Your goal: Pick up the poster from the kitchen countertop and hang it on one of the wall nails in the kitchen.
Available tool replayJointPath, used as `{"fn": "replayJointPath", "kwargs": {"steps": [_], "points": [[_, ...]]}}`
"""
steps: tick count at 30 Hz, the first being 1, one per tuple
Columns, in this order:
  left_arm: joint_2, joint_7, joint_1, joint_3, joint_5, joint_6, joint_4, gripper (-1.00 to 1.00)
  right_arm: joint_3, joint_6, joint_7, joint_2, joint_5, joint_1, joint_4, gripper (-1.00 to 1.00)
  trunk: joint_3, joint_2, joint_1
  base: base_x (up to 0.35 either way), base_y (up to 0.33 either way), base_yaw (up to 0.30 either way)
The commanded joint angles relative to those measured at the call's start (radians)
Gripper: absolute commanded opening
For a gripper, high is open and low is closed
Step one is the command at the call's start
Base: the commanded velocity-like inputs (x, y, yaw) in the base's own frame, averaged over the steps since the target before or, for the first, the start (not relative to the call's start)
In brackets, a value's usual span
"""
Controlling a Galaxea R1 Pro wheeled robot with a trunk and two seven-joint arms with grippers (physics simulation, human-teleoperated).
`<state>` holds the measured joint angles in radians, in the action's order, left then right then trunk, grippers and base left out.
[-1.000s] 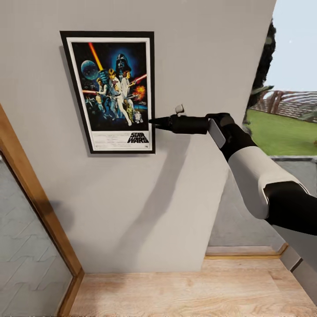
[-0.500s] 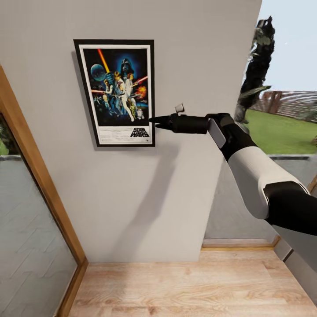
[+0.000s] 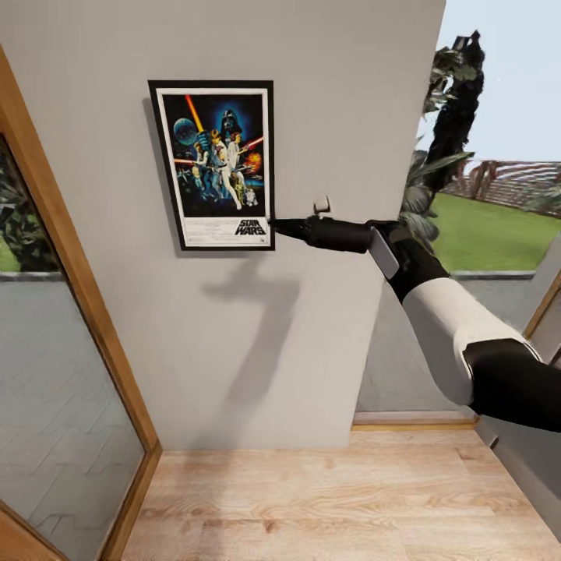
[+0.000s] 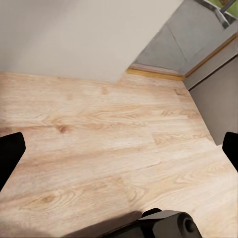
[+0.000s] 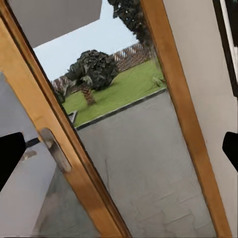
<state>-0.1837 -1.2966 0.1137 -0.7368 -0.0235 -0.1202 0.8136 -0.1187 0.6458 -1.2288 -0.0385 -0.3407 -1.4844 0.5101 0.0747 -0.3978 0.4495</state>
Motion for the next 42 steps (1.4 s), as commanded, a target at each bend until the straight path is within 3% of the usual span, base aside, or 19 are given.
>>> {"fn": "replayJointPath", "kwargs": {"steps": [1,4,5,6,7,8,11,12,19,24,31,32,35,36,37,38,40,42], "points": [[0.0,-0.001,0.0,-0.001,-0.003,-0.01,0.001,1.0,-0.004,0.007,-0.011,0.002,-0.007,0.003,0.001,1.0,0.002,-0.002,0.001,-0.027,0.0,0.0],[0.0,-0.001,0.0,-0.001,-0.003,-0.01,0.001,1.0,-0.004,0.005,-0.041,0.012,-0.005,0.022,0.005,1.0,0.002,-0.002,0.001,-0.018,0.0,0.0],[0.001,-0.001,0.0,-0.001,0.001,-0.007,-0.007,1.0,-0.002,-0.096,-0.132,0.119,0.001,0.392,0.331,1.0,0.002,-0.002,0.001,0.0,0.0,0.0],[0.001,-0.001,0.0,-0.001,0.002,-0.006,-0.008,1.0,-0.002,-0.105,-0.135,0.155,0.001,0.497,0.389,1.0,0.002,-0.002,0.001,0.0,0.0,0.0],[0.001,-0.001,0.0,-0.001,0.003,-0.006,-0.008,1.0,0.009,-0.13,-0.137,0.21,0.001,0.653,0.431,1.0,0.002,-0.002,0.001,0.0,0.0,0.0],[0.002,-0.001,0.0,-0.001,0.003,-0.006,-0.009,1.0,0.024,-0.161,-0.138,0.231,0.001,0.721,0.437,1.0,0.002,-0.002,0.001,0.0,0.0,0.0],[0.003,-0.001,0.0,-0.001,0.004,-0.006,-0.009,1.0,0.047,-0.213,-0.14,0.252,0.0,0.817,0.442,1.0,0.002,-0.002,0.001,0.0,0.0,0.0],[0.003,-0.001,0.0,-0.001,0.004,-0.006,-0.01,1.0,0.066,-0.247,-0.14,0.261,0.001,0.883,0.443,1.0,0.002,-0.002,0.001,0.0,0.0,0.0],[0.015,-0.001,0.0,0.004,0.004,0.005,-0.009,1.0,0.182,-0.319,-0.142,0.276,0.006,1.089,0.44,1.0,0.002,-0.002,0.001,0.0,0.0,0.0],[0.034,0.003,0.0,0.003,0.0,0.042,-0.019,1.0,0.261,-0.384,-0.14,0.292,0.042,1.233,0.396,1.0,0.002,-0.002,0.001,0.0,0.0,0.0],[0.038,0.025,0.0,0.004,-0.006,0.05,-0.108,1.0,0.291,-0.518,-0.101,0.304,0.096,1.295,0.163,1.0,0.002,-0.002,0.001,0.0,0.0,0.0],[0.038,0.054,0.0,0.004,-0.007,0.049,-0.143,1.0,0.293,-0.563,-0.075,0.308,0.113,1.301,0.079,1.0,0.002,-0.002,0.001,0.0,0.0,0.0],[0.038,0.117,0.0,0.005,-0.009,0.049,-0.184,1.0,0.292,-0.628,-0.019,0.311,0.149,1.306,-0.034,1.0,0.002,-0.002,0.001,0.0,0.0,0.0],[0.039,0.189,0.0,0.006,-0.022,0.048,-0.213,1.0,0.292,-0.676,0.052,0.313,0.194,1.308,-0.124,1.0,0.002,-0.002,0.001,0.0,0.0,0.0],[0.039,0.212,0.0,0.006,-0.03,0.048,-0.221,1.0,0.292,-0.687,0.077,0.313,0.208,1.309,-0.147,1.0,0.002,-0.002,0.001,0.0,0.0,0.0],[0.04,0.289,0.0,0.006,-0.067,0.048,-0.24,1.0,0.291,-0.703,0.157,0.313,0.235,1.31,-0.188,1.0,0.002,-0.002,0.001,0.0,0.0,0.0],[0.041,0.365,0.0,0.006,-0.1,0.048,-0.254,1.0,0.291,-0.712,0.227,0.313,0.253,1.31,-0.221,1.0,0.002,-0.002,0.001,0.0,0.0,0.0],[0.043,0.54,0.0,0.006,-0.156,0.048,-0.271,1.0,0.291,-0.724,0.39,0.31,0.273,1.311,-0.297,1.0,0.002,-0.002,0.001,0.0,0.0,0.0]]}}
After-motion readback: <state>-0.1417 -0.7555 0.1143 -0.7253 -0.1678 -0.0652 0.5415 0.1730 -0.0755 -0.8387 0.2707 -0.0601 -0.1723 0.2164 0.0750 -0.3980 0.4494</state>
